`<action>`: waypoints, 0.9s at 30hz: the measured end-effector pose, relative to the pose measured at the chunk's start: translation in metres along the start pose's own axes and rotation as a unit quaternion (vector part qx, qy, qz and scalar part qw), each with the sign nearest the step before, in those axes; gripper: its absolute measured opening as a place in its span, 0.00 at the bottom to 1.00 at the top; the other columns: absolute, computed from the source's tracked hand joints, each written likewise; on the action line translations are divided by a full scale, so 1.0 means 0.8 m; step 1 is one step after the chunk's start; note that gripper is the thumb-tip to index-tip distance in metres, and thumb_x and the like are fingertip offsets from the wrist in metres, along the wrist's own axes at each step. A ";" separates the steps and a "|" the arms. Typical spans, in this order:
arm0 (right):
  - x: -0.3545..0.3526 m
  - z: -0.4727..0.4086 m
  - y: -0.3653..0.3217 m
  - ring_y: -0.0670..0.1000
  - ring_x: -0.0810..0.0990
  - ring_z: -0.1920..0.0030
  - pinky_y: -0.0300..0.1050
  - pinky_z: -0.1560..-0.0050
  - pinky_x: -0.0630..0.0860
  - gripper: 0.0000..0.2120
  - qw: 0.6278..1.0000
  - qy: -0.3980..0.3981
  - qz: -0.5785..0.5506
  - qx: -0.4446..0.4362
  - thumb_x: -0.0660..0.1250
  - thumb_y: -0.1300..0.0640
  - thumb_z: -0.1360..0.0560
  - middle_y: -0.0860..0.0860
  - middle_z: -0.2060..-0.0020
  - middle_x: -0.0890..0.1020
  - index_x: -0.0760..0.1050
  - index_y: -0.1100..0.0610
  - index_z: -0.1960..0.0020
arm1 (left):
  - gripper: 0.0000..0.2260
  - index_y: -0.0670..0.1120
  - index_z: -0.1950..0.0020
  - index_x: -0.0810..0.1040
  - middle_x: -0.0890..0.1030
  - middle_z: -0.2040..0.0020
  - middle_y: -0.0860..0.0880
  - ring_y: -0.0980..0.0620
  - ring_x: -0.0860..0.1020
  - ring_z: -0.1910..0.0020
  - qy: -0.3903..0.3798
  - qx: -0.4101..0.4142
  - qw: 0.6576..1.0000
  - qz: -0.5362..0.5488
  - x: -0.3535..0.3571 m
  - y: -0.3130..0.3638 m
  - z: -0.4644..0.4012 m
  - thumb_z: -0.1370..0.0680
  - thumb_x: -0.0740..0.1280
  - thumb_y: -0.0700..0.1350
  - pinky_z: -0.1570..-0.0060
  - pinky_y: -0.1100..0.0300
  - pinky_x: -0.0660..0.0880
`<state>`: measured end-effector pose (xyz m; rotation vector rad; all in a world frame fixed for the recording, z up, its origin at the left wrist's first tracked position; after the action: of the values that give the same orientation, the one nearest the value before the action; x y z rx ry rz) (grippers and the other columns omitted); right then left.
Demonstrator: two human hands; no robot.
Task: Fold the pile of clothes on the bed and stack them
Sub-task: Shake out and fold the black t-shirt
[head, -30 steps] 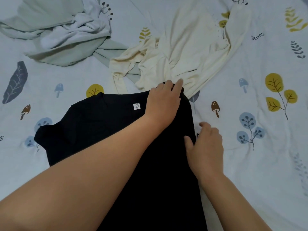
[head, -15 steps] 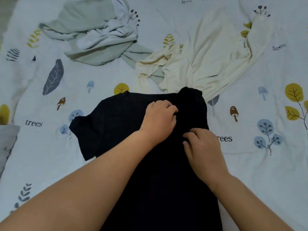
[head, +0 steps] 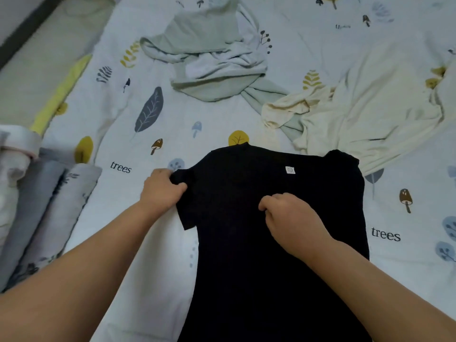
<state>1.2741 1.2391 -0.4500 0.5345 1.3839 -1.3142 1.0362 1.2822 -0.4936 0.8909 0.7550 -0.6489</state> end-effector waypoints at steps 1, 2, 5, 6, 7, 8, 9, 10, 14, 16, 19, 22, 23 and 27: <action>0.002 -0.010 -0.005 0.48 0.75 0.51 0.41 0.50 0.73 0.12 1.000 -0.004 -0.007 0.004 0.56 0.58 0.20 0.47 0.51 0.78 0.73 0.52 0.41 | 0.06 0.38 0.61 0.74 0.77 0.56 0.38 0.38 0.76 0.55 -0.003 0.019 1.000 0.004 -0.002 0.001 -0.001 0.27 0.65 0.40 0.57 0.52 0.71; 0.005 -0.019 -0.009 0.48 0.75 0.51 0.41 0.51 0.74 0.12 1.000 -0.007 -0.013 0.010 0.56 0.58 0.21 0.48 0.51 0.78 0.74 0.52 0.41 | 0.07 0.37 0.61 0.74 0.77 0.60 0.39 0.40 0.77 0.58 -0.001 0.034 0.999 0.005 -0.004 0.001 -0.002 0.26 0.66 0.40 0.59 0.53 0.71; 0.011 -0.043 -0.010 0.48 0.76 0.54 0.40 0.56 0.74 0.10 0.995 -0.007 -0.080 0.061 0.57 0.58 0.21 0.47 0.54 0.79 0.76 0.53 0.45 | 0.13 0.42 0.67 0.69 0.72 0.70 0.47 0.50 0.71 0.69 0.038 0.066 0.996 0.046 -0.019 0.014 0.005 0.25 0.67 0.44 0.68 0.58 0.65; 0.011 -0.048 -0.005 0.47 0.76 0.56 0.39 0.59 0.73 0.09 0.987 0.003 -0.129 0.093 0.57 0.57 0.21 0.46 0.56 0.79 0.77 0.53 0.48 | 0.15 0.45 0.69 0.65 0.69 0.72 0.50 0.52 0.68 0.71 0.055 0.078 0.993 0.063 -0.023 0.022 0.011 0.25 0.67 0.44 0.70 0.60 0.63; 0.012 -0.052 0.001 0.47 0.77 0.58 0.38 0.61 0.73 0.09 0.972 0.011 -0.194 0.131 0.58 0.57 0.22 0.46 0.59 0.79 0.77 0.53 0.51 | 0.16 0.46 0.69 0.64 0.67 0.73 0.51 0.53 0.66 0.72 0.071 0.089 0.991 0.075 -0.026 0.031 0.019 0.26 0.67 0.45 0.71 0.62 0.61; 0.017 -0.054 0.009 0.47 0.78 0.59 0.39 0.60 0.74 0.09 0.945 0.017 -0.276 0.173 0.59 0.56 0.22 0.47 0.60 0.80 0.77 0.54 0.54 | 0.16 0.47 0.69 0.63 0.67 0.73 0.52 0.54 0.66 0.72 0.085 0.104 0.988 0.081 -0.025 0.043 0.029 0.26 0.67 0.45 0.72 0.64 0.61; 0.026 -0.054 0.016 0.48 0.78 0.60 0.41 0.59 0.75 0.09 0.903 0.014 -0.371 0.218 0.59 0.54 0.21 0.49 0.60 0.81 0.77 0.55 0.54 | 0.15 0.47 0.68 0.65 0.69 0.72 0.52 0.55 0.67 0.71 0.090 0.119 0.985 0.089 -0.021 0.054 0.040 0.25 0.67 0.46 0.72 0.65 0.63; 0.040 -0.053 0.022 0.50 0.79 0.60 0.45 0.59 0.77 0.11 0.847 0.000 -0.462 0.264 0.58 0.51 0.21 0.52 0.59 0.81 0.77 0.55 0.52 | 0.12 0.47 0.65 0.68 0.73 0.69 0.51 0.55 0.70 0.70 0.076 0.138 0.982 0.103 -0.012 0.066 0.050 0.25 0.67 0.47 0.69 0.66 0.66; 0.079 -0.041 0.038 0.56 0.81 0.53 0.49 0.62 0.78 0.19 0.656 -0.050 -0.662 0.359 0.57 0.41 0.22 0.56 0.53 0.81 0.74 0.56 0.47 | 0.13 0.49 0.38 0.73 0.78 0.41 0.49 0.55 0.76 0.46 -0.225 0.199 0.946 0.122 0.076 0.115 0.093 0.22 0.64 0.47 0.48 0.65 0.74; 0.083 -0.037 0.052 0.55 0.81 0.56 0.49 0.63 0.79 0.14 0.694 -0.060 -0.618 0.364 0.63 0.45 0.23 0.56 0.54 0.82 0.76 0.55 0.48 | 0.16 0.49 0.34 0.73 0.76 0.38 0.52 0.61 0.73 0.46 -0.306 0.224 0.923 0.071 0.097 0.118 0.107 0.21 0.63 0.48 0.53 0.77 0.68; 0.084 -0.037 0.068 0.52 0.79 0.64 0.42 0.69 0.79 0.18 0.782 -0.072 -0.504 0.361 0.71 0.62 0.28 0.53 0.54 0.75 0.71 0.55 0.40 | 0.10 0.48 0.42 0.77 0.80 0.45 0.51 0.58 0.76 0.53 -0.228 0.193 0.951 0.083 0.079 0.099 0.089 0.21 0.63 0.46 0.54 0.72 0.73; 0.058 -0.046 0.073 0.49 0.78 0.60 0.43 0.65 0.77 0.22 0.897 -0.049 -0.300 0.322 0.70 0.63 0.28 0.49 0.56 0.74 0.69 0.54 0.37 | 0.07 0.45 0.50 0.77 0.81 0.52 0.48 0.49 0.77 0.53 -0.063 0.120 0.990 0.027 0.048 0.059 0.060 0.22 0.61 0.44 0.51 0.55 0.74; 0.047 -0.049 0.071 0.50 0.77 0.55 0.44 0.59 0.75 0.22 0.928 -0.035 -0.217 0.300 0.69 0.59 0.28 0.50 0.52 0.75 0.68 0.54 0.37 | 0.07 0.45 0.50 0.76 0.80 0.53 0.47 0.48 0.77 0.53 -0.045 0.103 0.994 0.005 0.046 0.048 0.055 0.22 0.61 0.46 0.52 0.55 0.73; -0.026 -0.022 0.101 0.62 0.68 0.40 0.55 0.45 0.68 0.26 0.930 0.170 -0.041 0.323 0.70 0.54 0.30 0.61 0.40 0.69 0.67 0.58 0.35 | 0.13 0.44 0.46 0.72 0.77 0.54 0.49 0.48 0.76 0.53 -0.048 0.052 0.997 0.016 0.062 0.026 0.041 0.22 0.61 0.53 0.56 0.57 0.69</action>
<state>1.3435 1.2846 -0.4678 1.2041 1.2288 -1.8160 1.0905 1.2550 -0.5105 0.9589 0.6239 -0.7025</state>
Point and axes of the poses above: each hand's wrist, its own z-axis away from the middle knuckle, its own x-axis out of the palm, y = z × x, the point moved 10 cm from there along -z, towards the middle knuckle
